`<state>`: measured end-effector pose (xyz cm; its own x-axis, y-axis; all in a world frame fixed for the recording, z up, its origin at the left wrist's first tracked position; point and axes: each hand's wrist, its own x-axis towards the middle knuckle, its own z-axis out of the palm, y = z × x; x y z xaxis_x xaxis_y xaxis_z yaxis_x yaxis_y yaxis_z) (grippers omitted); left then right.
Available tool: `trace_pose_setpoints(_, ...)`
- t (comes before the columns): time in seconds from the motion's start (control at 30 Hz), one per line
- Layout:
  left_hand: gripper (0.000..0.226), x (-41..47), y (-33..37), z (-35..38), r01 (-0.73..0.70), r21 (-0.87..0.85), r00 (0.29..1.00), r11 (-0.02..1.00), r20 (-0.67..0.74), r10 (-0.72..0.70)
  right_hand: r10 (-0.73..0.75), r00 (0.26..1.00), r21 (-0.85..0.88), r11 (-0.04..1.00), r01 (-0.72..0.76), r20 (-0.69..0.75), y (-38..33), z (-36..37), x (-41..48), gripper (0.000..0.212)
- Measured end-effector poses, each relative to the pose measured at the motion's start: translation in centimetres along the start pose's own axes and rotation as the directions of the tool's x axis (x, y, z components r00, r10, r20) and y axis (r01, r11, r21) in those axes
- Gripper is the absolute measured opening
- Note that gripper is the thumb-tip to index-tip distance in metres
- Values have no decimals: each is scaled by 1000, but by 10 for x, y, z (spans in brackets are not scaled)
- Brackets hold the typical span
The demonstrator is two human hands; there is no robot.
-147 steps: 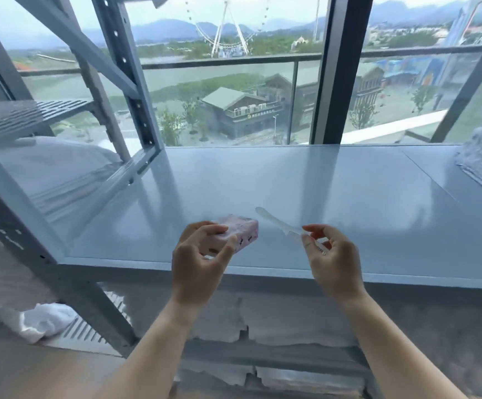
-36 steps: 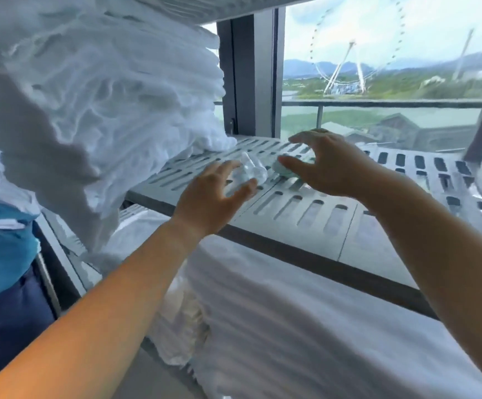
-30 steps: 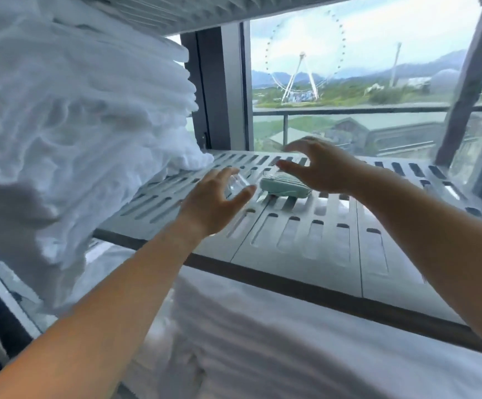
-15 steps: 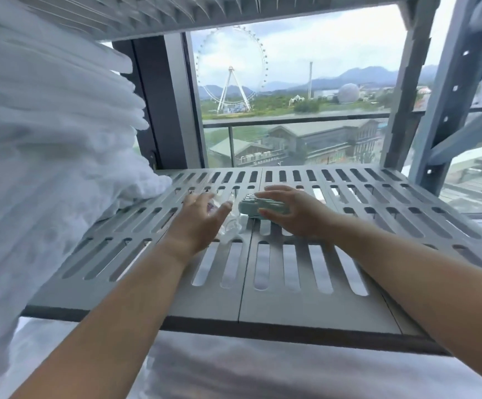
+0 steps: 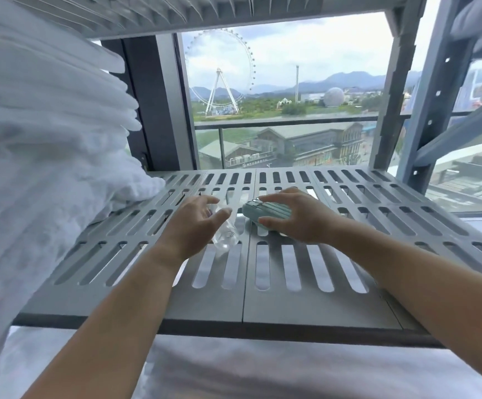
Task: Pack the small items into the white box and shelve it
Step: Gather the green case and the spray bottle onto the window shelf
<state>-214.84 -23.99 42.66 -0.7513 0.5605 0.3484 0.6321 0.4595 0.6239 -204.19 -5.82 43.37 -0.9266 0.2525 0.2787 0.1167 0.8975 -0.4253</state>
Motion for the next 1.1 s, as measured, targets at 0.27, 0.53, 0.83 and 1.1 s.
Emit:
trace_pose_setpoints(0.27,49,-5,2,-2,66,-62,998,996,1,-66,118,992,-2,993,-118,39,5,-16,-2,49)
trace_pose_setpoints(0.53,51,-6,5,-1,30,-118,999,993,39,-26,151,988,-30,988,-151,2,4,-10,-2,54)
trace_pose_setpoints(0.83,74,-6,4,1,57,-184,990,981,136,-32,246,969,72,967,-244,-22,10,-23,-3,50)
trace_pose_setpoints(1.1,70,-6,4,6,-43,-173,975,984,209,80,241,967,-18,970,-243,-89,16,-26,-51,55)
